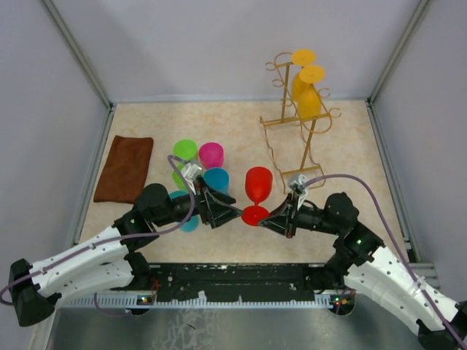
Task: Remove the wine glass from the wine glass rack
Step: Place the wine glass at the center of the board.
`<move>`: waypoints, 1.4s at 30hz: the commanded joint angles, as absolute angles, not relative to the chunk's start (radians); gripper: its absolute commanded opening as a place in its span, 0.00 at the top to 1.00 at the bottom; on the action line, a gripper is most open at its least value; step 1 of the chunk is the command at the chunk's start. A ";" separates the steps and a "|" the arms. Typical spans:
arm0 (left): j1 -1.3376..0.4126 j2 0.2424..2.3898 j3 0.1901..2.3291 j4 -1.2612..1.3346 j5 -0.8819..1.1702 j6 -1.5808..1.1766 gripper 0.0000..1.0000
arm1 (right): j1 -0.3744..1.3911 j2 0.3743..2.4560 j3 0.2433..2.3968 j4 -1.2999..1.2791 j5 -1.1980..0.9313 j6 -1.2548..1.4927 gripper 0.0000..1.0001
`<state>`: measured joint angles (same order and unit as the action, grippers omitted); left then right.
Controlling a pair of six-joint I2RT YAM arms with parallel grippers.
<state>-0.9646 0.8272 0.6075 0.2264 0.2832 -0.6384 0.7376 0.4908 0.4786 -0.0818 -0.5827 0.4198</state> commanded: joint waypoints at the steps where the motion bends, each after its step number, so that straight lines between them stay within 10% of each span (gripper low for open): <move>1: -0.971 0.765 0.649 0.178 0.191 -0.619 0.20 | 0.744 0.434 0.429 -0.007 -0.545 0.276 1.00; 25: -0.968 0.810 0.912 -0.136 -0.139 -0.510 0.02 | 0.768 0.357 0.224 0.482 -1.007 0.143 1.00; 30: -0.919 0.885 0.930 -0.096 0.144 -0.506 0.01 | 0.769 0.357 0.230 0.470 -1.008 0.128 1.00; 42: -0.764 0.841 0.854 0.039 0.715 -0.537 0.56 | 0.770 0.338 0.241 0.399 -0.957 0.076 1.00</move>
<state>-0.7696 0.8803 0.8616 -0.0502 0.4950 -0.5514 0.7639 0.3492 0.2157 0.3962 -0.9928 0.1303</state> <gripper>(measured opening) 0.523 0.012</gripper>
